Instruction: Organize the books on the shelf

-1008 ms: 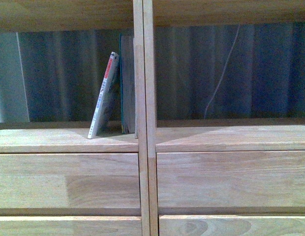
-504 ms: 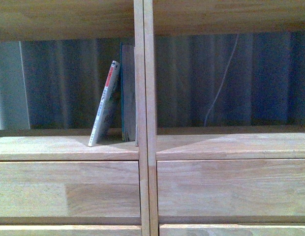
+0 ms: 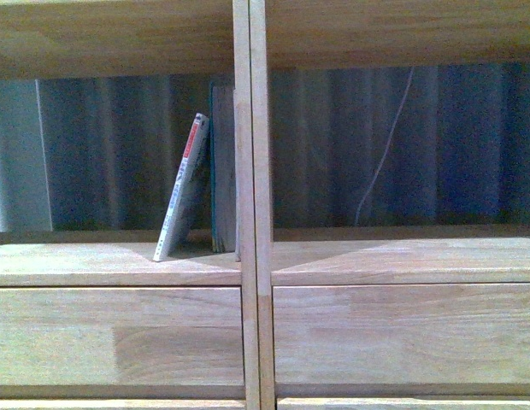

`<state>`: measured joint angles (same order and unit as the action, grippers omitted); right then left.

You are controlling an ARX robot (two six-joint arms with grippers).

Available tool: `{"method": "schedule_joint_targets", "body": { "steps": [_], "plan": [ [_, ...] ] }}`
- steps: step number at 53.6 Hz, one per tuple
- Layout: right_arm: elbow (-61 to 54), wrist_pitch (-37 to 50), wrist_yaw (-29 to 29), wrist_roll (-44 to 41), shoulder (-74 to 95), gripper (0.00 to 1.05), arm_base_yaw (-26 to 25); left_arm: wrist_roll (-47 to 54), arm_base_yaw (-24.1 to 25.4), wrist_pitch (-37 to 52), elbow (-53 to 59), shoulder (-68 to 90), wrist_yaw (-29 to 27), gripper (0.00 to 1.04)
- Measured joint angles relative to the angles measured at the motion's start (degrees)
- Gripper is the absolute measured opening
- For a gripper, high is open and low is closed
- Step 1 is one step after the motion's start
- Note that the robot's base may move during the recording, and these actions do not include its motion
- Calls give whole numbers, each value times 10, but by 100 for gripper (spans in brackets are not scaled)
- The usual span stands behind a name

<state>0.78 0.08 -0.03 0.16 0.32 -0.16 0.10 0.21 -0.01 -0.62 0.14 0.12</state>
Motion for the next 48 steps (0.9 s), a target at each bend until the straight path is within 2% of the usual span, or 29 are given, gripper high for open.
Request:
{"method": "schedule_joint_targets", "body": {
  "steps": [2,48],
  "plan": [
    [0,0,0,0,0,98,0,0,0,0,0,0,0,99],
    [0,0,0,0,0,98,0,0,0,0,0,0,0,97]
  ]
}}
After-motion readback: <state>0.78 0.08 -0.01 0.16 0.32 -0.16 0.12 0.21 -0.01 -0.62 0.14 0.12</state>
